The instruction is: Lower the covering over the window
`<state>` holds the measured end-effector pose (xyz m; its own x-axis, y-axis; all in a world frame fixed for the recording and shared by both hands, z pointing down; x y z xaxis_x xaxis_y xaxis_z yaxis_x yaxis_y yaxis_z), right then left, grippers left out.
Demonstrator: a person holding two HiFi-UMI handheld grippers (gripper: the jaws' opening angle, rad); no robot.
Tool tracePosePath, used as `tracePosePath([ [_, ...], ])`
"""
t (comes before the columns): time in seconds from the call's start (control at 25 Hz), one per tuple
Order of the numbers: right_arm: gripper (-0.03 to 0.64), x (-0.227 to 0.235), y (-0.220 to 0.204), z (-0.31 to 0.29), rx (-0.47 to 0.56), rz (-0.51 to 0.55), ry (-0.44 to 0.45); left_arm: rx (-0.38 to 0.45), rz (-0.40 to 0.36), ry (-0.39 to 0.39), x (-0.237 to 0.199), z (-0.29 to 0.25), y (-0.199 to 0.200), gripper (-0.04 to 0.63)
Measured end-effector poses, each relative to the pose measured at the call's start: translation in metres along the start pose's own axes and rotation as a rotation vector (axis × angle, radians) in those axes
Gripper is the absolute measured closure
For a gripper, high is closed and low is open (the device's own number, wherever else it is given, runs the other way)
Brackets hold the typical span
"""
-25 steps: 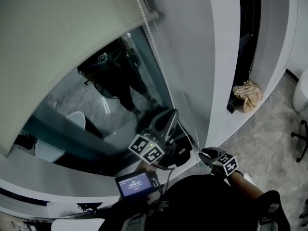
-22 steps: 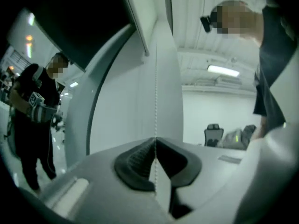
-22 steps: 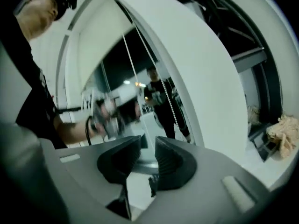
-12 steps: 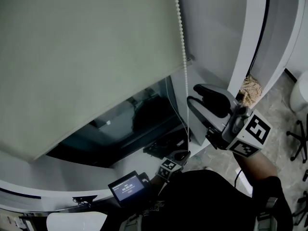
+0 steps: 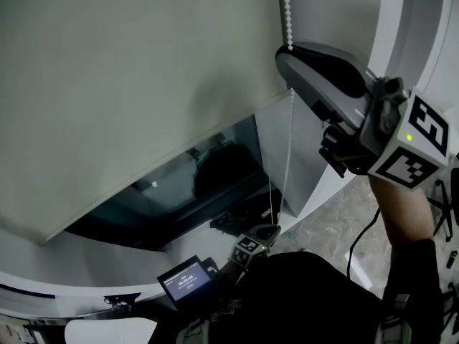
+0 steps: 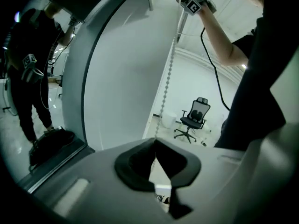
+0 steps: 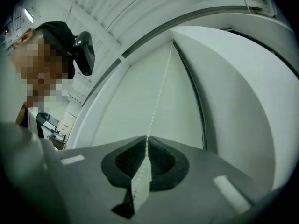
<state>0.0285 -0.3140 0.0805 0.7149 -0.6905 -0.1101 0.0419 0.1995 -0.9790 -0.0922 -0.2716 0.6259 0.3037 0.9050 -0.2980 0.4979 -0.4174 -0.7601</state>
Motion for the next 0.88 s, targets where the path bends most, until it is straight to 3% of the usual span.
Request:
tracePosePath([
  [0.12, 0.603, 0.001, -0.007, 0.005, -0.029, 0.022, -0.003, -0.019, -0.024, 0.046, -0.008, 0.006, -0.007, 0.588],
  [0.2, 0.603, -0.003, -0.03, 0.009, -0.104, 0.07, -0.023, -0.003, -0.03, 0.079, -0.014, 0.016, -0.014, 0.579],
  [0.28, 0.603, -0.012, -0.075, 0.016, -0.203, 0.077, -0.035, 0.041, -0.008, 0.091, -0.014, 0.035, -0.013, 0.561],
  [0.44, 0.603, -0.023, -0.195, 0.041, -0.366, -0.032, -0.121, 0.134, 0.005, 0.098, -0.013, 0.076, 0.008, 0.543],
  [0.68, 0.603, -0.047, -0.367, 0.076, -0.59, -0.171, -0.253, 0.369, -0.031, -0.001, 0.012, 0.114, 0.095, 0.543],
  [0.88, 0.603, -0.079, -0.47, 0.085, -0.751, -0.318, -0.225, 0.597, -0.162, -0.031, 0.028, 0.134, 0.194, 0.493],
])
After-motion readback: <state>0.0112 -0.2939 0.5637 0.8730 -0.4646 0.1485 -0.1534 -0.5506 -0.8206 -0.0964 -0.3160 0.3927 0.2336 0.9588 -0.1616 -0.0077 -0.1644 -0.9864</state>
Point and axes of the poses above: the fingertips, and each gripper's own axes: z backward along the fingers, x to its right, y out of its top, the point moved 6 cm from there along z, backward along the fingers, and after that the axes turned 11 degrees about -x, right-handed, at the moved point
